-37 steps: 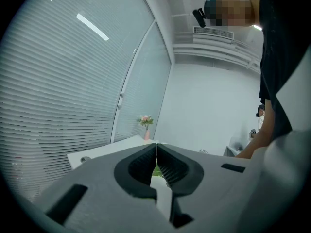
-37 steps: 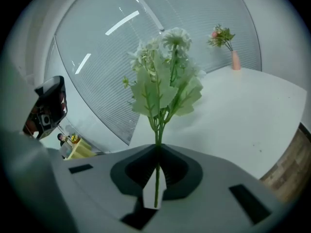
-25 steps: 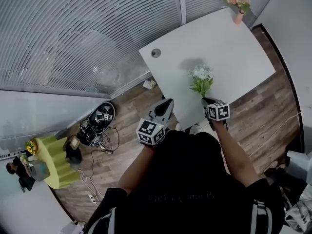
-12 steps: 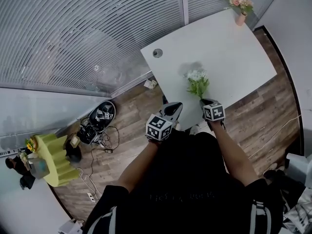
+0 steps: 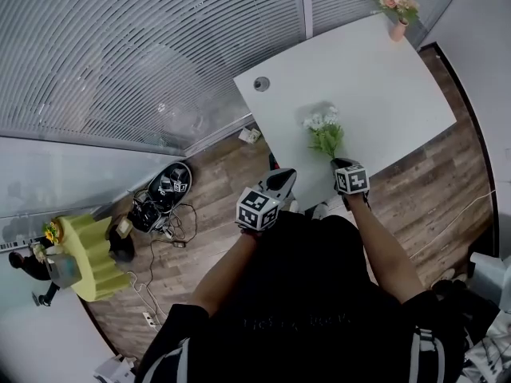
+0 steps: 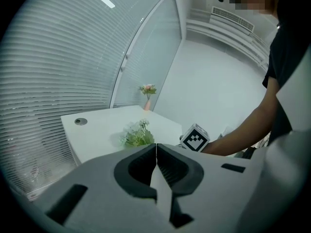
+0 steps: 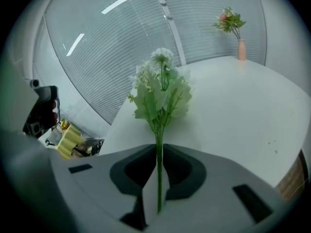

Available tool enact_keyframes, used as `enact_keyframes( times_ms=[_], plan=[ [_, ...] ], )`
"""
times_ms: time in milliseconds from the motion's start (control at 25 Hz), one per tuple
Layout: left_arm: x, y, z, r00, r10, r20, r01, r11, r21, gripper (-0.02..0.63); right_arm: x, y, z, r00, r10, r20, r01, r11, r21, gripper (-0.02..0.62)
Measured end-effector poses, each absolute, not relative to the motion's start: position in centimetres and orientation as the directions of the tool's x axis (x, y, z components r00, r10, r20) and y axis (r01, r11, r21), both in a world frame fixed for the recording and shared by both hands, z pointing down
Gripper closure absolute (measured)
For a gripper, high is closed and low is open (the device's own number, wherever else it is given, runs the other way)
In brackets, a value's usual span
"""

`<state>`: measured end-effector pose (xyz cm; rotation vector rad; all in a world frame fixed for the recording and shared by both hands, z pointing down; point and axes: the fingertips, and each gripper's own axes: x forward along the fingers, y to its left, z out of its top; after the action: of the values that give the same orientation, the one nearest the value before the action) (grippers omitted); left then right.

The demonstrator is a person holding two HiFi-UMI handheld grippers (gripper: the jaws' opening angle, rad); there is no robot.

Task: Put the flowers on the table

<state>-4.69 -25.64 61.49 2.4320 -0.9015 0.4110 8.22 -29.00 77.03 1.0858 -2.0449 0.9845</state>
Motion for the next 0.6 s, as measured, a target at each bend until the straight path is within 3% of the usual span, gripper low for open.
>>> enact_keyframes(
  times_ms=[600],
  plan=[
    [-6.1, -24.6, 61.5, 0.727, -0.538, 0.426, -0.683, -0.63, 0.37, 0.586, 7.7, -28.2, 72.4, -0.547, -0.513, 0.661, -0.823, 0.476, -0.311, 0.557]
  ],
)
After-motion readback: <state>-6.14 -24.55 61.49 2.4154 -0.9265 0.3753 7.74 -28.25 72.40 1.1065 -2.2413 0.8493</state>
